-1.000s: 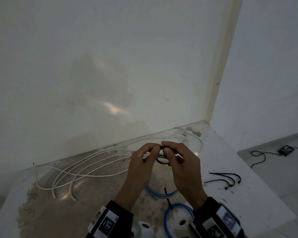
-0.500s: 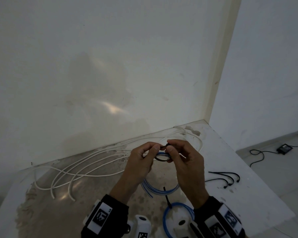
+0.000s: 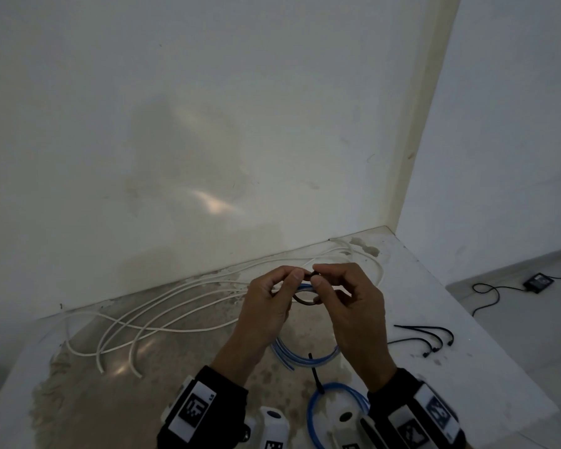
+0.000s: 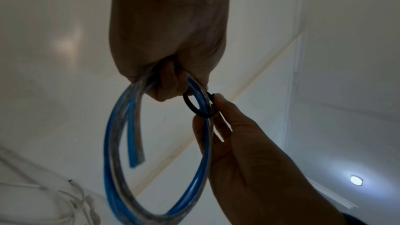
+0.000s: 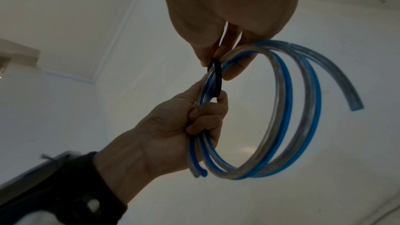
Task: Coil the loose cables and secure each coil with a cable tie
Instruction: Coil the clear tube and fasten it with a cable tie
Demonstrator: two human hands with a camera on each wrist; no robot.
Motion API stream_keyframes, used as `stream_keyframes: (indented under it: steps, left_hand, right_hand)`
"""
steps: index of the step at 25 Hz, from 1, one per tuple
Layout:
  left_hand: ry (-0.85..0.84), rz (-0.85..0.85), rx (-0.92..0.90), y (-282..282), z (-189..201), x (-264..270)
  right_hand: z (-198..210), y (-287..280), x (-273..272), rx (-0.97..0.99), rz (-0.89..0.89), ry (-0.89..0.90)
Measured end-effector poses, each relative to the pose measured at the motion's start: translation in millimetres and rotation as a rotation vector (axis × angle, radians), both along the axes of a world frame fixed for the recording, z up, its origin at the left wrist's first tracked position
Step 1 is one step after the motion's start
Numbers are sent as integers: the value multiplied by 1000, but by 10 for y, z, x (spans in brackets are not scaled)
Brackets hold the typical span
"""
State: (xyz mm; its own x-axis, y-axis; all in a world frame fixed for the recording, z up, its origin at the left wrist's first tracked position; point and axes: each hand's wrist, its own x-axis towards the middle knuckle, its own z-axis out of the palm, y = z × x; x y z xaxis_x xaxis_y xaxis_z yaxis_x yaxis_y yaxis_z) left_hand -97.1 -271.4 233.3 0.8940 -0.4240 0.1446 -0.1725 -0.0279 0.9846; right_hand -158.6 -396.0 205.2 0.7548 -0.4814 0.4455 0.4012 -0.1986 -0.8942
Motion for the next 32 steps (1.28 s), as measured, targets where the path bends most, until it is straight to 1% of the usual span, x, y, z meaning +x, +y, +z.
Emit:
stream_keyframes:
  steps: [3,8,13,17,26,32]
  left_hand:
    - [-22,34,28,-41,-13,0]
    - [37,77,-4,-88,-32,24]
    - [15,60,12,-91,22,53]
    - [-20,46,26,-110,18,79]
    - [-65,51,10,-118,-10,107]
    - [-78,71,-2,-109,-44,123]
  right_hand:
    - [6,8,18,-12,-4,20]
    - [30,-7,35,143,-32,-12]
    - [39,5,55,181,-40,-28]
    - [31,-4,81,174,-60,-20]
    - [43,-10,106,158,-39,-17]
    - [41,-33,130,88,9,52]
